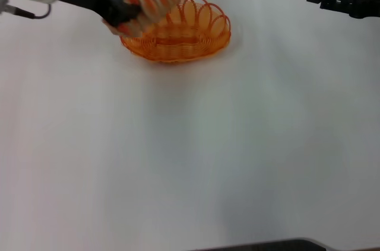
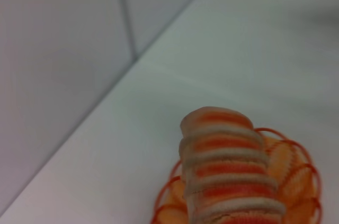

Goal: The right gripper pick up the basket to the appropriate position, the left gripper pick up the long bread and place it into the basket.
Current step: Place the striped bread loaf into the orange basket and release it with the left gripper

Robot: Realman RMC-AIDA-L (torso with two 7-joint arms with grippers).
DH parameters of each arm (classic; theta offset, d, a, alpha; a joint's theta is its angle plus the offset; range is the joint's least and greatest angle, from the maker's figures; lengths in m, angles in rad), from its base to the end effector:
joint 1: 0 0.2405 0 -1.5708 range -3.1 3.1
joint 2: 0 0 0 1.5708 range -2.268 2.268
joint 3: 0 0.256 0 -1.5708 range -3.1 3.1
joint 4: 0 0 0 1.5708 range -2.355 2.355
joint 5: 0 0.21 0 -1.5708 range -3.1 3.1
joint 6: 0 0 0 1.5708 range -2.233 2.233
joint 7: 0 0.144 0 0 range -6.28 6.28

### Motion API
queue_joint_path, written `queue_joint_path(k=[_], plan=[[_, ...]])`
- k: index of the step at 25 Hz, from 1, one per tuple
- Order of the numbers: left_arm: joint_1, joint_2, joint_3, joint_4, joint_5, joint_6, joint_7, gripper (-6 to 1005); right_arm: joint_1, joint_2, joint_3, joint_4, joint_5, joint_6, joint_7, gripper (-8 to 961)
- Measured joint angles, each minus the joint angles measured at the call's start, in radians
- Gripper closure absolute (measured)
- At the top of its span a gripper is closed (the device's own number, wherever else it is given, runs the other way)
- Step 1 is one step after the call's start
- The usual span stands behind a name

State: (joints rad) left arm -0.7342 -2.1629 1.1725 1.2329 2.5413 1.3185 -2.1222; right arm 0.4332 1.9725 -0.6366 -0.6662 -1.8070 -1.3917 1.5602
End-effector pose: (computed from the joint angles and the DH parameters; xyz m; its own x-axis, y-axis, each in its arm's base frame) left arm -0.1357 0.4043 -0.0063 0.9503 0.3077 -0.0479 0.2557 -0.8588 -0.4440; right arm 0.3145 0.3458 0.0731 0.6107 -0.4226 -0.6696 -0.7363 -0.6143 -0.2838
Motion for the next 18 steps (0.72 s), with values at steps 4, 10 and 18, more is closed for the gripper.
queue_joint_path(k=[4, 10, 18], plan=[[0.0, -0.001, 0.118, -0.009, -0.011, -0.026, 0.038, 770, -0.002, -0.001, -0.004, 0.001, 0.0, -0.001, 0.0, 108], [-0.002, -0.003, 0.233, -0.029, -0.012, -0.118, 0.045, 801, -0.002, -0.002, -0.008, 0.001, 0.0, -0.01, 0.001, 108], [-0.025, -0.005, 0.262, -0.093, -0.012, -0.171, 0.042, 810, -0.003, -0.003, -0.008, 0.002, 0.0, -0.017, 0.001, 107]])
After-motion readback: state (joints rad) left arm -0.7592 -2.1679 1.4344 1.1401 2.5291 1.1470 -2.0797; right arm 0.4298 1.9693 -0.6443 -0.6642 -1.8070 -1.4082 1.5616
